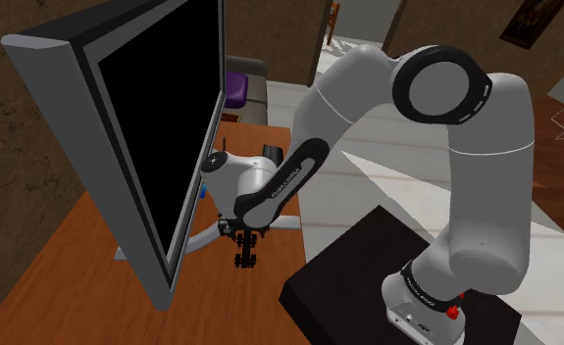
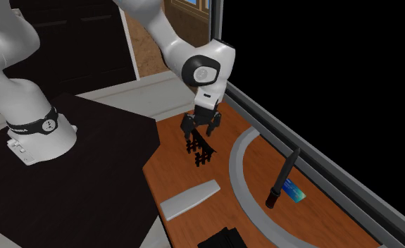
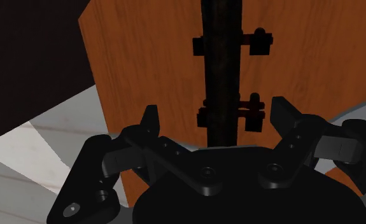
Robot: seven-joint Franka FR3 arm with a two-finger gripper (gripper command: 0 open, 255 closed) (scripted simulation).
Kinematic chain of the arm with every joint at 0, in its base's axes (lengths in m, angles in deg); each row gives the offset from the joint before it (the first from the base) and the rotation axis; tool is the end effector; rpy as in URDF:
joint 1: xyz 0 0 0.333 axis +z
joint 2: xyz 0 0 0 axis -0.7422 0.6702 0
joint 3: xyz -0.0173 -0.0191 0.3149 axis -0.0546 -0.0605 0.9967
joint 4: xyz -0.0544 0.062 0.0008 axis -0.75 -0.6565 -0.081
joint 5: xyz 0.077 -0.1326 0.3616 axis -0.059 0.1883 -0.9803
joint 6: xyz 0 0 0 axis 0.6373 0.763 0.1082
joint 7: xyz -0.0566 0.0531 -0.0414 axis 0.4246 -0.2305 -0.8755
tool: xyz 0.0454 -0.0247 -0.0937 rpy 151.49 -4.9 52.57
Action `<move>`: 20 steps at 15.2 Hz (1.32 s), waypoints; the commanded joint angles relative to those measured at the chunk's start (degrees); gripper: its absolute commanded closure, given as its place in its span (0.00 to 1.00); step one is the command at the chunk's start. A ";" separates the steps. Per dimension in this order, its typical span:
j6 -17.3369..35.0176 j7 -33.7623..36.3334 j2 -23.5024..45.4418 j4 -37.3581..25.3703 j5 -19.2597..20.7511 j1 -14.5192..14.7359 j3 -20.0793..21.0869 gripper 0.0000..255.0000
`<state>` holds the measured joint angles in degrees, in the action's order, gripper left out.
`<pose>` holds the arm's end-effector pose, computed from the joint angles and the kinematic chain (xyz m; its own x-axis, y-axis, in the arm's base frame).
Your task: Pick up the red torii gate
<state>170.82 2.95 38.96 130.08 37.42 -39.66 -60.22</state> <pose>0.4598 0.2832 0.1293 0.7919 -0.6102 0.0222 -0.5895 -0.7545 0.2884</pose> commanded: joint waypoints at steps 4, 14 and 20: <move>1.44 1.01 2.57 -0.97 1.34 0.87 -1.11 0.00; 1.44 1.01 2.57 -0.97 1.35 0.86 -1.10 1.00; -1.20 -0.66 -1.69 0.36 -0.98 -0.52 0.79 1.00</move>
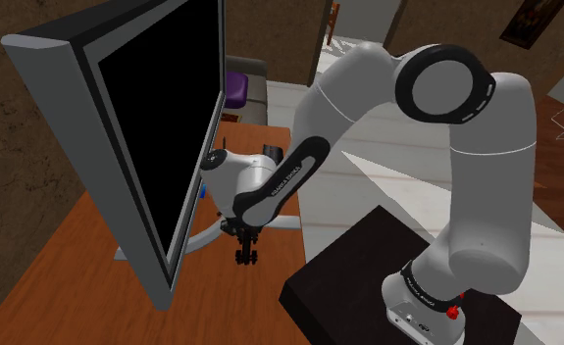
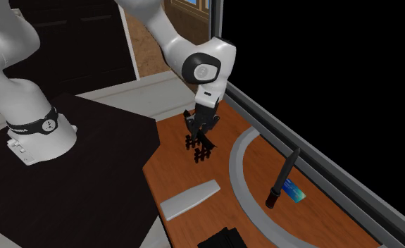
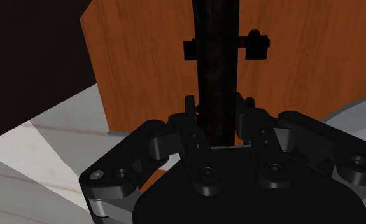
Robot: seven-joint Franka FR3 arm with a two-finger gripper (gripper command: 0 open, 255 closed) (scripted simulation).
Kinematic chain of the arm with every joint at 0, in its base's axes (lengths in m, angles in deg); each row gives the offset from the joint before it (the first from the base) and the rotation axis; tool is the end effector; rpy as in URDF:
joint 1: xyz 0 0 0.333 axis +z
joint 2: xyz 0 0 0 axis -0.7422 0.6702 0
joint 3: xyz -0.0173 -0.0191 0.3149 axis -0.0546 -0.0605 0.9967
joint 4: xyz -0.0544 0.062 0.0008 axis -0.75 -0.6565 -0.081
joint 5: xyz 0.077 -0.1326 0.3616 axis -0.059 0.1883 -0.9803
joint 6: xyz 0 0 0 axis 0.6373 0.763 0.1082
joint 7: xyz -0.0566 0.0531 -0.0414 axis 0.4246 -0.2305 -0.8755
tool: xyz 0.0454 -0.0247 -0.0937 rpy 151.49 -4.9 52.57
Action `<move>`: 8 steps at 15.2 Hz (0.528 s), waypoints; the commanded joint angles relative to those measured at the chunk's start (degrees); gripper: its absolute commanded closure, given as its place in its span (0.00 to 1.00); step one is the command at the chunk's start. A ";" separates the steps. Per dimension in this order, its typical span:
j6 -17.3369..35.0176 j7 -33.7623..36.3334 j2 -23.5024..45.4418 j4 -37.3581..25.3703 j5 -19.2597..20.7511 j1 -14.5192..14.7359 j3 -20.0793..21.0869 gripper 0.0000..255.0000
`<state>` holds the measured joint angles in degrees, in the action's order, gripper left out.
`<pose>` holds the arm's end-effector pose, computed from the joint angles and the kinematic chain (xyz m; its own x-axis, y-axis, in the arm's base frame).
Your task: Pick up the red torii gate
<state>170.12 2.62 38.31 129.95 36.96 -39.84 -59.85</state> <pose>0.4612 0.2844 0.1357 0.7919 -0.6102 0.0227 -0.5897 -0.7546 0.2879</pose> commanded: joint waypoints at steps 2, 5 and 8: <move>-1.42 -0.92 -2.44 0.82 -1.35 -0.77 1.04 1.00; -2.84 -1.84 -4.50 1.25 -2.61 -1.41 1.94 1.00; -4.31 -2.78 -6.54 1.56 -3.91 -2.02 2.79 1.00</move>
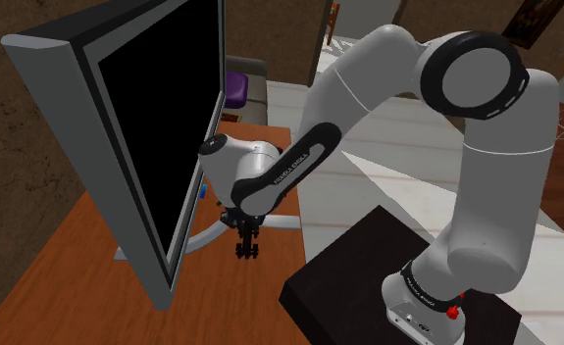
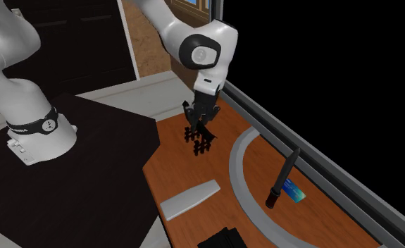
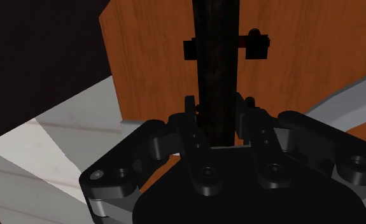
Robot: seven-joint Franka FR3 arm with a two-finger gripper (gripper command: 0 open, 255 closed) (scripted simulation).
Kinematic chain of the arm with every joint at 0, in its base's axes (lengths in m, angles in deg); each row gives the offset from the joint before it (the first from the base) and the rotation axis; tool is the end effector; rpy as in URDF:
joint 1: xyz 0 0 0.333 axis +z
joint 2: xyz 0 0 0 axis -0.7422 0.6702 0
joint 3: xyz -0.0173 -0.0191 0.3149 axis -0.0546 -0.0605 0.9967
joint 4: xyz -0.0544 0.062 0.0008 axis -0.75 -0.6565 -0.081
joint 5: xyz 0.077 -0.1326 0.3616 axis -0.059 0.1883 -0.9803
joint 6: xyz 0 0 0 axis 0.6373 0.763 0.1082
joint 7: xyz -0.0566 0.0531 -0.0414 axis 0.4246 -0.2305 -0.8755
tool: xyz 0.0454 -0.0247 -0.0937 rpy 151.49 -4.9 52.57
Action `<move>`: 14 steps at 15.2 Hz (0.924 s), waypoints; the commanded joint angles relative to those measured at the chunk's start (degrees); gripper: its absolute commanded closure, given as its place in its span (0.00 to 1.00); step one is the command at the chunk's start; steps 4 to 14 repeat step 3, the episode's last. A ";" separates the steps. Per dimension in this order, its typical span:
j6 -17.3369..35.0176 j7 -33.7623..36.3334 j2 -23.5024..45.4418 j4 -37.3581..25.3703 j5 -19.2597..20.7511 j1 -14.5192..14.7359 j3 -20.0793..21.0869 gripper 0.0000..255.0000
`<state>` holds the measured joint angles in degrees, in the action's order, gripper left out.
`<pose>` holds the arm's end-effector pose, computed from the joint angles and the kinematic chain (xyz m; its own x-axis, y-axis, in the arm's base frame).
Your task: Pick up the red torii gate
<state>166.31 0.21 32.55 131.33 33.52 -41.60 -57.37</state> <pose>0.4604 0.2843 0.1791 0.7916 -0.6106 0.0228 -0.5900 -0.7543 0.2880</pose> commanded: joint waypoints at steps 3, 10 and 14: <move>-1.08 -0.74 -1.55 0.27 -0.97 -0.48 0.61 1.00; -1.08 -0.74 -1.55 0.27 -0.97 -0.48 0.61 1.00; -1.08 -0.74 -1.55 0.27 -0.97 -0.48 0.61 1.00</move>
